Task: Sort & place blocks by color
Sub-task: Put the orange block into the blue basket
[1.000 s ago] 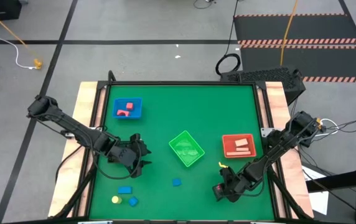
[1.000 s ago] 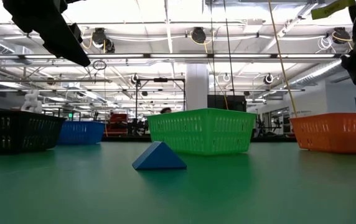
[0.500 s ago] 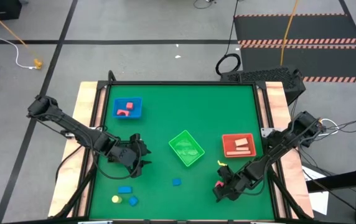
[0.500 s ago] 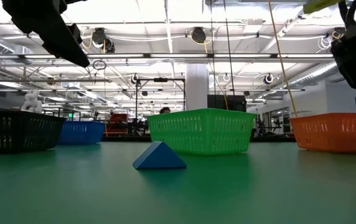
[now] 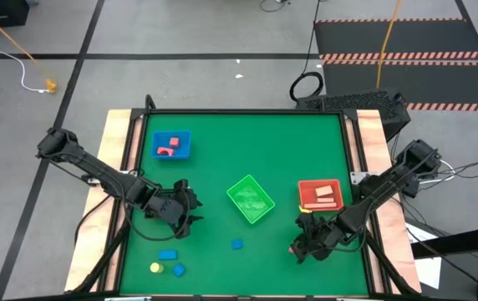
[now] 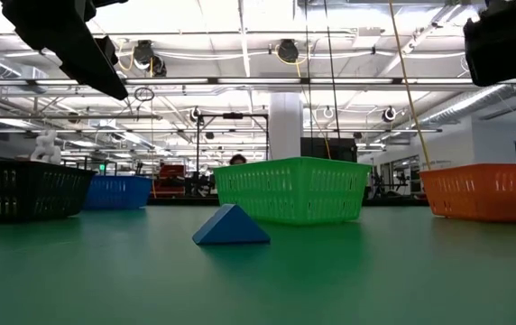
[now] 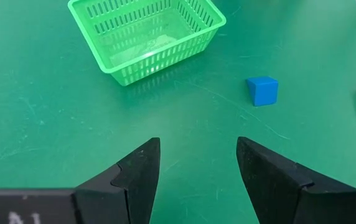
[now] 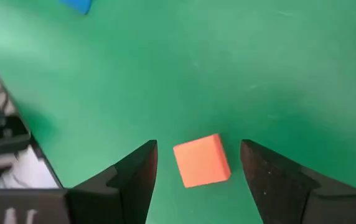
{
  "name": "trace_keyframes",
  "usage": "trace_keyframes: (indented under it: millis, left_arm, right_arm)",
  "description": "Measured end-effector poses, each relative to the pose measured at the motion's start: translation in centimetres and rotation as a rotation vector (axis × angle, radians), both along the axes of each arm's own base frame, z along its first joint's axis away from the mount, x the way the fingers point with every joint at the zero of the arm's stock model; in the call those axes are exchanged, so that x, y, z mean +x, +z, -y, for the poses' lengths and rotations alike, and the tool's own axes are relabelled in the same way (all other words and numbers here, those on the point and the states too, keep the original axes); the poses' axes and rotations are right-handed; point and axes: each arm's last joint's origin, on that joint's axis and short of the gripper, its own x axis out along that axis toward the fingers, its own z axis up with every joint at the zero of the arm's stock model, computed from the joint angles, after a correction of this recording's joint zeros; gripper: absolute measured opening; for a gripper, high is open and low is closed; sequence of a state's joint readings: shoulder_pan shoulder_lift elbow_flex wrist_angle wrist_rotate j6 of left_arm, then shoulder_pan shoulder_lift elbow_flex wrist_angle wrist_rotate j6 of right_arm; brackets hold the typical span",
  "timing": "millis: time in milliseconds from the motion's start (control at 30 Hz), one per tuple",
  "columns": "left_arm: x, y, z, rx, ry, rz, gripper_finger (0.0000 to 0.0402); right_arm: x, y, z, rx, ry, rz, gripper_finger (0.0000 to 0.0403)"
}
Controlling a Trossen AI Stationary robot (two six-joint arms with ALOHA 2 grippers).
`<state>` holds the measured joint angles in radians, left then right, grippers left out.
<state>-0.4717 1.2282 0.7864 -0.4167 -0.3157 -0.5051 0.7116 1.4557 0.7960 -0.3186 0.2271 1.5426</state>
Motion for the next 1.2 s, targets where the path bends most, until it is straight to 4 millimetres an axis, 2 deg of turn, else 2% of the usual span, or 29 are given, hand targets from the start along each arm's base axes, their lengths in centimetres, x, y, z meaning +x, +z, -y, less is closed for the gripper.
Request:
trace_keyframes:
  millis: [333,667,833,967,1133,1200]
  left_arm:
    - [0.0,0.0,0.0,0.001,-0.001,-0.002,0.0214]
    - [0.0,0.0,0.0,-0.002,0.002,-0.002,0.0214]
    - [0.0,0.0,0.0,-0.002,0.002,-0.002,0.0214]
    - [0.0,0.0,0.0,-0.002,0.002,-0.002,0.0214]
    - [0.0,0.0,0.0,0.001,-0.001,-0.002,0.0214]
    - [0.0,0.0,0.0,0.003,-0.002,-0.002,0.0214]
  right_arm:
    - [1.3,-2.6,-1.2,-0.118,0.189,0.035,0.0220]
    - [0.4,-3.9,-2.8,-0.299,0.429,0.069,0.0219]
    - [0.1,-4.5,-3.2,-0.402,0.486,0.089,0.0217]
    - [0.0,-4.6,-3.2,-0.421,0.494,0.089,0.0192]
    - [0.0,-4.6,-3.2,-0.422,0.494,0.083,0.0116]
    - [0.0,-4.6,-3.1,-0.417,0.492,0.082,0.0116]
